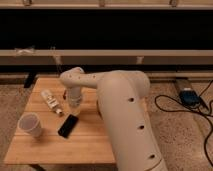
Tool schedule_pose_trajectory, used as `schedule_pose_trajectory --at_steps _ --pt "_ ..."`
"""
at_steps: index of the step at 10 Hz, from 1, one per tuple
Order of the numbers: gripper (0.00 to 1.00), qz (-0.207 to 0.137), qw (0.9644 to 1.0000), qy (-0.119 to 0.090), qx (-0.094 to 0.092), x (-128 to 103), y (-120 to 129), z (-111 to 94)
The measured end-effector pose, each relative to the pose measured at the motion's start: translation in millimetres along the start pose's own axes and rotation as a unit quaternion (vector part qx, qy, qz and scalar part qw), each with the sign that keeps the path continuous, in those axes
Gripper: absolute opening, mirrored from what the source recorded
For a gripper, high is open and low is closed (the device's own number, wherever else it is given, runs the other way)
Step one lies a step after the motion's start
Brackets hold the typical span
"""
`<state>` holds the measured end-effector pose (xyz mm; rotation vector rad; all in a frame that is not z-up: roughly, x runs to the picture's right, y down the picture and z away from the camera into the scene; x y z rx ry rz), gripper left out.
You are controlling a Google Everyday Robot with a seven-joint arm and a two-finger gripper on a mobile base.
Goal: Push the eraser across the table
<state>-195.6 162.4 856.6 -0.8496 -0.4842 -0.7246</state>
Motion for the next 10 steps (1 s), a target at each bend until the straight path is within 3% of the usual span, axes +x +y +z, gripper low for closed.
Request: schedule_pose_trajectory --at_steps 2,5,7,10 --pt "0.0 -0.017 0.9998 -0.012 -0.003 -31 6 0" --pt "0.0 -0.045 0.9985 -0.028 -0.016 -61 9 5" --pt "0.0 -0.061 0.9973 -0.034 -0.025 -72 8 8" --pt "0.0 -0.059 0.9975 -0.036 -0.017 -72 7 3"
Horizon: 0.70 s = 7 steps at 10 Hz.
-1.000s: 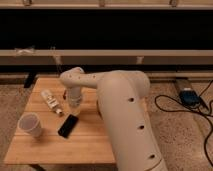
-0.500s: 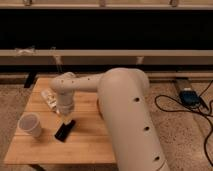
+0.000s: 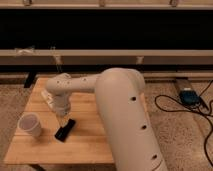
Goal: Push the eraser across the table
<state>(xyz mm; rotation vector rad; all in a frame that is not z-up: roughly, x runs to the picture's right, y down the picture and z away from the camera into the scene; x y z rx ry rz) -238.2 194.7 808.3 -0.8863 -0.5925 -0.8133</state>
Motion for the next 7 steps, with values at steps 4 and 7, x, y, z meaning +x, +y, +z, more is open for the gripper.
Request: schedule_pose_trajectory --at_steps 4,7 --pt "0.0 0.035 0.9991 0.008 0.021 28 5 -14" --pt "0.0 0.059 0.9976 0.022 0.029 59 3 -16"
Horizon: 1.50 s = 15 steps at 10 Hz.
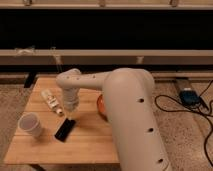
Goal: Push the eraser across the table
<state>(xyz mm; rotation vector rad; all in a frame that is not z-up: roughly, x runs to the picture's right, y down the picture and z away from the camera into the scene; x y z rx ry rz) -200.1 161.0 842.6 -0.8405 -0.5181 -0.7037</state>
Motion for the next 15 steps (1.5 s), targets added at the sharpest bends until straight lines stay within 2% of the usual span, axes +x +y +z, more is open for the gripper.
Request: schedule_pose_trajectory --at_steps 2,8,11,15 --pt "0.0 0.008 0.9999 0.007 -0.005 14 -4 6" --pt "0.0 -0.008 0.9995 0.012 -0.027 12 -12 29" --pt "0.0 -0.031 0.9988 0.0 -0.037 -13 -9 34" --pt "0.0 -0.08 0.9953 -0.026 -0.047 -65 -6 40"
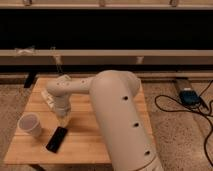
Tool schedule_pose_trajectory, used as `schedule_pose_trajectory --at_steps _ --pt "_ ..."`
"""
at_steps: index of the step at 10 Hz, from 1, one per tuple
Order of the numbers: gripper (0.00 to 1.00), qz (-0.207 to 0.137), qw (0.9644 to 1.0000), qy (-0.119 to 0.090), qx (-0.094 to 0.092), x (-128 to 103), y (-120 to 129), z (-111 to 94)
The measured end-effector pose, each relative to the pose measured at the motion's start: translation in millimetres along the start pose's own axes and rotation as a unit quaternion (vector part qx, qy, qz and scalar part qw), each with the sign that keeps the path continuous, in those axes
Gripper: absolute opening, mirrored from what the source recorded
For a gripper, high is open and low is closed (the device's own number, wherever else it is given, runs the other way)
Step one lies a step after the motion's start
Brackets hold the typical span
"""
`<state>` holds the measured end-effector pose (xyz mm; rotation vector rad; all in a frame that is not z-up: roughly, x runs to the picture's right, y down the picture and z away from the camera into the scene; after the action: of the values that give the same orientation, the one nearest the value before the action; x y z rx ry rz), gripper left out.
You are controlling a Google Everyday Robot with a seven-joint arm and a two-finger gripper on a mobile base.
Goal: Push the eraser across the table
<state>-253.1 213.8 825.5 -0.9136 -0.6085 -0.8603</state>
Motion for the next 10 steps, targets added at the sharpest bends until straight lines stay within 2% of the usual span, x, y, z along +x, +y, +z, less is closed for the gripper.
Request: schedule_pose_trajectory --at_steps 3,5,7,10 --pt "0.0 -0.048 0.9985 -0.018 -0.022 -38 -4 12" --pt "0.0 -0.062 0.9973 -0.027 -0.026 -49 -5 12" --pt "0.0 -0.06 0.9978 -0.027 -0.007 -48 -5 -8" --pt "0.0 -0.032 0.9989 -0.011 0.032 -20 -3 -36"
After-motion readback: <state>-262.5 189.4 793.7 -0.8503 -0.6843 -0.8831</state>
